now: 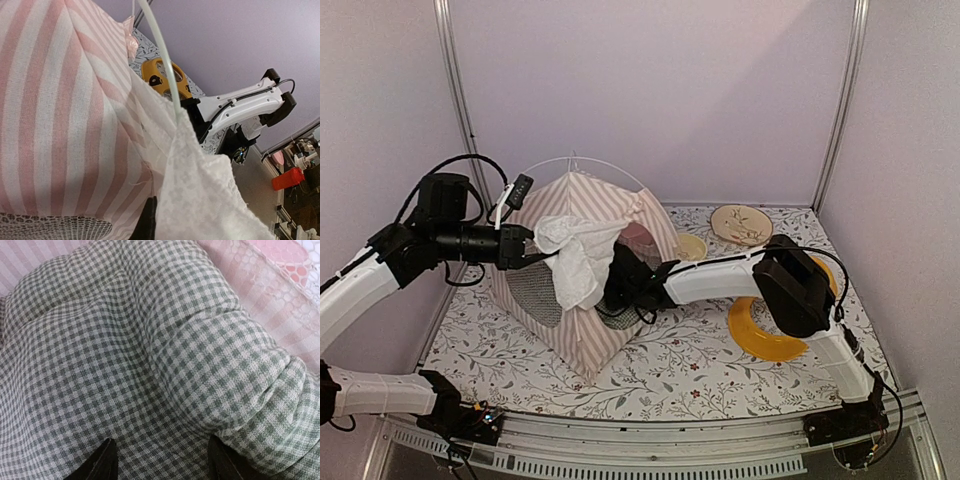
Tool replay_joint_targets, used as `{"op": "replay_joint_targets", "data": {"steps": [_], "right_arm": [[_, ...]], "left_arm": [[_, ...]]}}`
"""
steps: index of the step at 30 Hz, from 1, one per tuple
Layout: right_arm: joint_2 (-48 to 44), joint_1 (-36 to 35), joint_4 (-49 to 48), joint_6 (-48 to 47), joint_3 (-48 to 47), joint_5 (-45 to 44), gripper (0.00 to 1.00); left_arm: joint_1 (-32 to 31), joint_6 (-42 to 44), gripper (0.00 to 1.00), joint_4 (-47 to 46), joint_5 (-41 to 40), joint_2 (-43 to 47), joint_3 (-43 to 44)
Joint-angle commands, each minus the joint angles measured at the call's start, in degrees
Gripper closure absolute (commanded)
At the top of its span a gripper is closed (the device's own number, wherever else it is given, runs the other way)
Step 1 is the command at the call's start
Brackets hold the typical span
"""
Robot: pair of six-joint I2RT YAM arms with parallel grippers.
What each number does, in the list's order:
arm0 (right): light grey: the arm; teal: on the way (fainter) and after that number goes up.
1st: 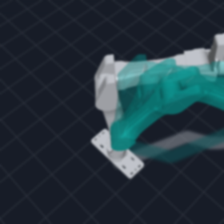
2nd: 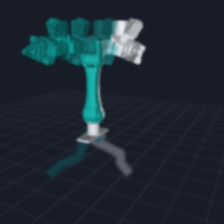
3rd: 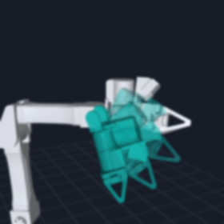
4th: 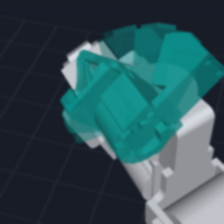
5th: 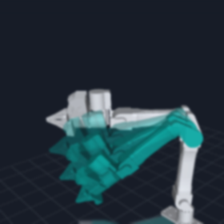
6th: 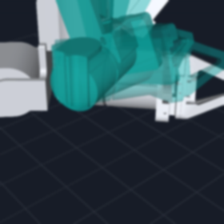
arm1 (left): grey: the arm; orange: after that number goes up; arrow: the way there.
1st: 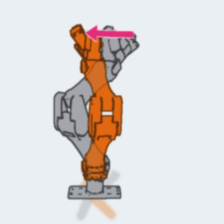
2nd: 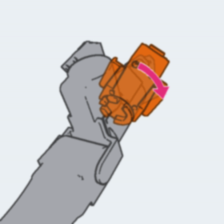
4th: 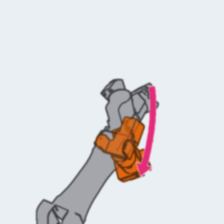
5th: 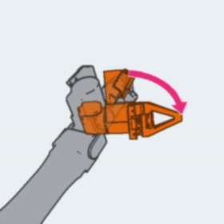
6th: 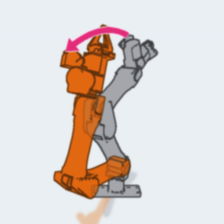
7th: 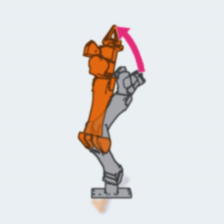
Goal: Set up the pet tent
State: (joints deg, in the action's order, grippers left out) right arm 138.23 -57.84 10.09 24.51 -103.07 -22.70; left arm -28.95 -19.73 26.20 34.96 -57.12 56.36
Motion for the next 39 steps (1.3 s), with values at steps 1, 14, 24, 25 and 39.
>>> {"op": "replay_joint_targets", "data": {"steps": [1, 14, 24, 25, 39], "right_arm": [[-3.0, -0.3, -4.3, -7.2, 2.0, -9.0, 0.35], [13.3, 9.2, 17.5, -4.1, -20.5, 16.5, 0.34], [9.0, 2.8, 12.3, -1.7, -21.1, 30.1, 0.29], [7.5, 2.1, 11.0, -1.7, -20.5, 30.8, 0.28], [-11.2, -4.9, -7.0, -5.6, -2.5, 32.7, 0.23]], "left_arm": [[0.3, 1.5, 1.00, 1.5, 1.4, 0.7, 1.4], [0.4, 2.3, 1.00, 2.6, -1.3, 1.7, 0.5], [6.2, 3.3, 1.00, 6.9, -14.6, 2.6, 2.9], [7.8, 3.9, 1.00, 7.6, -14.6, 2.7, 3.4], [21.4, 5.0, 1.00, 5.2, -6.3, 0.4, 2.1]]}}
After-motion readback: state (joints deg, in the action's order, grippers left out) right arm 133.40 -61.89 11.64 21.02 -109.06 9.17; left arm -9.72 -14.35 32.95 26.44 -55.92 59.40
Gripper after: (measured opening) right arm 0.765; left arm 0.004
